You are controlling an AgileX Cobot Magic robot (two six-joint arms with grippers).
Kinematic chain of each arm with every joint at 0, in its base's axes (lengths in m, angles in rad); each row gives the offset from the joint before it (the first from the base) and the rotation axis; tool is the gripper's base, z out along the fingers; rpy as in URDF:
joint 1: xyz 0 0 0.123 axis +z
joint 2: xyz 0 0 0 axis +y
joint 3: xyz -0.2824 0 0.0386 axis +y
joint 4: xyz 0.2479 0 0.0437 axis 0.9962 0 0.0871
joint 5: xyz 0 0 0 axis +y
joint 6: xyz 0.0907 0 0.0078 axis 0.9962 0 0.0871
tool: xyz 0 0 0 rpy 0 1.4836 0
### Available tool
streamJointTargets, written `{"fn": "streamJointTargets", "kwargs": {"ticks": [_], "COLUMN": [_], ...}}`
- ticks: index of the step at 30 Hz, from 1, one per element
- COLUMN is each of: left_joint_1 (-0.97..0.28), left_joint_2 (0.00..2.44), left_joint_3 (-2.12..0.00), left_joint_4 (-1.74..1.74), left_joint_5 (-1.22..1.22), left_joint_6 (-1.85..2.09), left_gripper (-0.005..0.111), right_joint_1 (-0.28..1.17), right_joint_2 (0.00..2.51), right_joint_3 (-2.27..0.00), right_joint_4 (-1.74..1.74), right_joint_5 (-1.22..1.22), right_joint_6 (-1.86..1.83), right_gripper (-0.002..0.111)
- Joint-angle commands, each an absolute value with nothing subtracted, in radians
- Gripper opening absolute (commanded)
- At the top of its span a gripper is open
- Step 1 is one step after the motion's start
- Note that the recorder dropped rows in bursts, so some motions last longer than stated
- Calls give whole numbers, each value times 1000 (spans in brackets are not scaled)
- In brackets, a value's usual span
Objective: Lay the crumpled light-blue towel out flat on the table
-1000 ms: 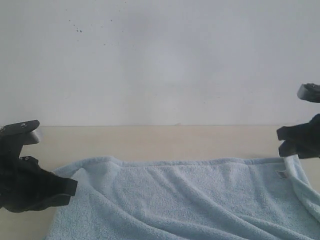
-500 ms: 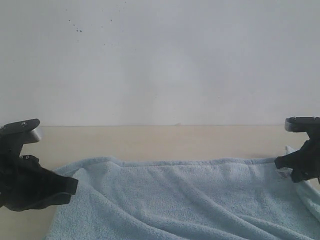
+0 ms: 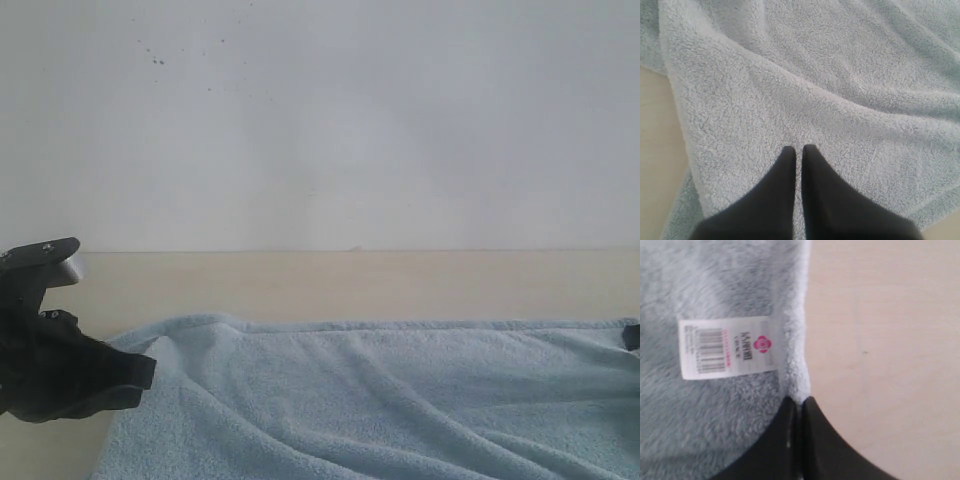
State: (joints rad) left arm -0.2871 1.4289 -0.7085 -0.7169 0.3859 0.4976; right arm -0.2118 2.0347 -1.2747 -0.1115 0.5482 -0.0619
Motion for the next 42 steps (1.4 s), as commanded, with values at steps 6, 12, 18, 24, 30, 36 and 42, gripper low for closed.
{"fn": "streamJointTargets", "kwargs": {"ticks": [6, 12, 18, 24, 30, 36, 42], "left_joint_1": [-292, -292, -292, -292, -292, -292, -292], "left_joint_2": [1431, 1431, 1431, 1431, 1431, 1431, 1431], "left_joint_3": [-714, -714, -714, -715, -723, -723, -723], "left_joint_4": [-733, -740, -747, -795, -885, -1054, -1254], "left_joint_5": [395, 395, 395, 408, 475, 622, 735], "left_joint_6": [502, 502, 502, 537, 786, 920, 1107], "left_gripper": [4, 4, 4, 4, 4, 4, 4], "right_joint_1": [-281, -281, -279, -281, -281, -281, -281], "right_joint_2": [2022, 2013, 1900, 1786, 1777, 1747, 1605], "right_joint_3": [-1282, -1282, -1282, -1279, -1209, -985, -703], "right_joint_4": [-26, -10, 173, -6, -59, -61, -88], "right_joint_5": [485, 508, 513, 779, 1125, 1007, 478], "right_joint_6": [-41, -41, -92, -101, -85, -30, 0], "right_gripper": [57, 67, 67, 27, 0, 0, 0]}}
